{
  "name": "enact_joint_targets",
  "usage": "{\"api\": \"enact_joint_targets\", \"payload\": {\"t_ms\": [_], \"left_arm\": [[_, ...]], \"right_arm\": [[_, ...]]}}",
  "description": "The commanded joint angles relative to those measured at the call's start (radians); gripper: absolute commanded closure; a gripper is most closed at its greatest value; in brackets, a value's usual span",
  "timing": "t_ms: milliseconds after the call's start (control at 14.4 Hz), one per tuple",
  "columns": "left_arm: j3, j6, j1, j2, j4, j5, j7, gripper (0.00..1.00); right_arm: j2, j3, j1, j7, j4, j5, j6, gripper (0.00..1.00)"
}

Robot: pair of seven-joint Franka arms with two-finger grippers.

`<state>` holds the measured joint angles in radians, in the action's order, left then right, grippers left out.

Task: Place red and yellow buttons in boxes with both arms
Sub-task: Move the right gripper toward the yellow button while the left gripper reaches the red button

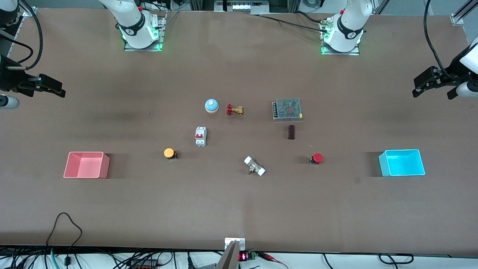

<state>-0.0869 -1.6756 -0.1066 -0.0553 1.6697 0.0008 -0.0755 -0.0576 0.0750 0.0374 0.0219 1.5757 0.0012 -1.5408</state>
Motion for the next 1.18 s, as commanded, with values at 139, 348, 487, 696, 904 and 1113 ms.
{"api": "enact_joint_targets", "payload": {"t_ms": [139, 348, 487, 696, 904, 1113], "left_arm": [[-0.005, 0.005, -0.004, 0.02, -0.007, 0.004, -0.009, 0.0], [-0.022, -0.045, 0.021, 0.113, -0.011, 0.005, 0.046, 0.0], [-0.042, -0.084, 0.033, 0.185, -0.014, 0.011, 0.095, 0.0], [-0.044, -0.18, 0.054, 0.273, -0.016, 0.008, 0.163, 0.0], [-0.044, -0.271, 0.097, 0.371, -0.016, 0.007, 0.279, 0.0], [-0.042, -0.363, 0.148, 0.458, -0.018, 0.01, 0.387, 0.0]], "right_arm": [[0.027, -0.009, -0.01, 0.006, 0.016, -0.012, 0.018, 0.0], [0.003, -0.015, -0.007, 0.004, 0.015, -0.006, 0.007, 0.0], [-0.04, -0.017, 0.018, 0.004, 0.013, -0.004, -0.008, 0.0], [-0.123, -0.017, 0.05, 0.004, 0.013, -0.006, -0.103, 0.0], [-0.21, -0.017, 0.131, 0.004, 0.01, -0.003, -0.214, 0.0], [-0.298, -0.018, 0.17, 0.003, 0.009, 0.011, -0.338, 0.0]]}}
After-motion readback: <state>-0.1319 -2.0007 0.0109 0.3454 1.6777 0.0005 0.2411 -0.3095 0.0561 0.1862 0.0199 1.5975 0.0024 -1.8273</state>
